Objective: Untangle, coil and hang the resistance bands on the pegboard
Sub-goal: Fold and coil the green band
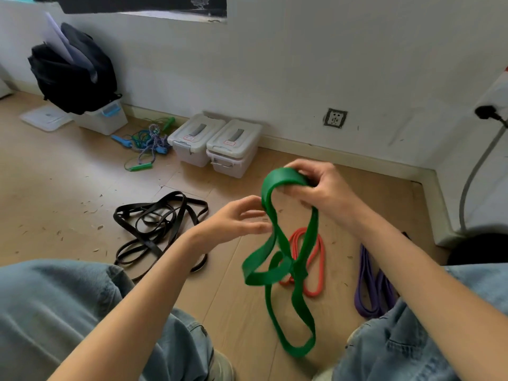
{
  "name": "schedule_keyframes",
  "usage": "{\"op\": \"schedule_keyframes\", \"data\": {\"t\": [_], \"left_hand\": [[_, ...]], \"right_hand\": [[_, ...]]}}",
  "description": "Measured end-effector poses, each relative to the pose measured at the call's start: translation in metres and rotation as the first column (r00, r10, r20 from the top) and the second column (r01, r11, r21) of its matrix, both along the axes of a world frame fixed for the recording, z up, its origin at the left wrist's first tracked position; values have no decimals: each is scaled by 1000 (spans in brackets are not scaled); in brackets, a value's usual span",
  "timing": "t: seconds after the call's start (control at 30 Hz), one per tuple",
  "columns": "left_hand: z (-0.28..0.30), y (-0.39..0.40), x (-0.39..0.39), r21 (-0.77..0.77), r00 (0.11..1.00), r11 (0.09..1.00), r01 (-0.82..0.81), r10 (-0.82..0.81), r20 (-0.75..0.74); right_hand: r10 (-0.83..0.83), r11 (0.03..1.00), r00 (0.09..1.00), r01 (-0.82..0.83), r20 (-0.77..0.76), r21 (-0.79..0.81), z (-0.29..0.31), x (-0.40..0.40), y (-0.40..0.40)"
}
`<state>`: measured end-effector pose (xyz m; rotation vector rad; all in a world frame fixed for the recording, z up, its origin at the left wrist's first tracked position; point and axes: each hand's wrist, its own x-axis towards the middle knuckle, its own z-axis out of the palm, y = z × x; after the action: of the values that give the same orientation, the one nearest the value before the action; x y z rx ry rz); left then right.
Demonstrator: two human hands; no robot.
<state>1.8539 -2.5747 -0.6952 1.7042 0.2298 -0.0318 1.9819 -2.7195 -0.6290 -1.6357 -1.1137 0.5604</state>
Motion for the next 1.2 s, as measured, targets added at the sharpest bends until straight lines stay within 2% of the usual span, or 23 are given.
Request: {"op": "schedule_keyframes", "data": {"t": [0.1, 0.17, 0.27, 0.37, 0.5, 0.57, 0.6, 0.67, 0.77, 0.83, 0.87, 0.9, 0.93, 1.0, 1.03, 1.1, 1.2], "left_hand": [[6, 0, -4, -258, 998, 965, 38, -26, 52], [9, -1, -4, -342, 995, 938, -53, 80, 65], [14, -5, 0, -198, 967, 958, -207, 231, 109], [24, -12, 7, 8, 961, 975, -222, 217, 172], [24, -18, 8, 234, 966, 947, -222, 180, 187], [21, -20, 6, 269, 971, 943, -197, 150, 183], [24, -18, 5, 218, 964, 952, -214, 170, 206], [37, -10, 3, 13, 924, 960, -281, 266, 274], [60, 0, 0, -181, 856, 925, -333, 378, 353], [65, 5, -3, -299, 808, 873, -384, 475, 348], [64, 9, -4, -357, 791, 843, -402, 516, 330], [61, 15, -6, -375, 785, 826, -420, 538, 306], [56, 22, -8, -324, 797, 833, -448, 537, 277], [44, 33, -13, -31, 877, 893, -449, 447, 176], [36, 35, -14, 97, 911, 909, -406, 393, 123], [18, 34, -14, 194, 939, 919, -342, 338, 54], [-2, 30, -13, 319, 975, 928, -194, 218, -40]], "right_hand": [[-135, 989, 991, 136, -24, 52, 8, 13, -4], [-173, 985, 984, 172, 52, 19, 5, 16, -5], [-158, 983, 977, 169, 143, -69, -2, 14, -6], [-100, 982, 986, 119, 134, -147, 0, 14, -10], [-23, 990, 1000, 26, 21, -141, 4, 4, -9], [-27, 997, 997, 22, -77, -70, 6, -1, -8], [-22, 999, 992, 18, -122, -38, 6, -1, -7], [25, 997, 990, -35, -140, -63, 2, 1, -6], [178, 906, 983, -180, -40, -383, -22, 1, -6], [213, 819, 974, -132, 82, -558, -43, 1, -7], [206, 801, 970, -91, 129, -592, -51, 2, -9], [188, 807, 972, -69, 144, -587, -55, 2, -10], [152, 836, 980, -59, 128, -545, -55, 2, -10], [18, 933, 1000, -17, -2, -360, -46, 1, -8], [-35, 971, 996, 14, -84, -241, -37, 2, -6], [-60, 998, 980, 54, -188, -38, -15, 4, -4], [-66, 991, 977, 88, -204, 101, 15, 3, -2]]}}
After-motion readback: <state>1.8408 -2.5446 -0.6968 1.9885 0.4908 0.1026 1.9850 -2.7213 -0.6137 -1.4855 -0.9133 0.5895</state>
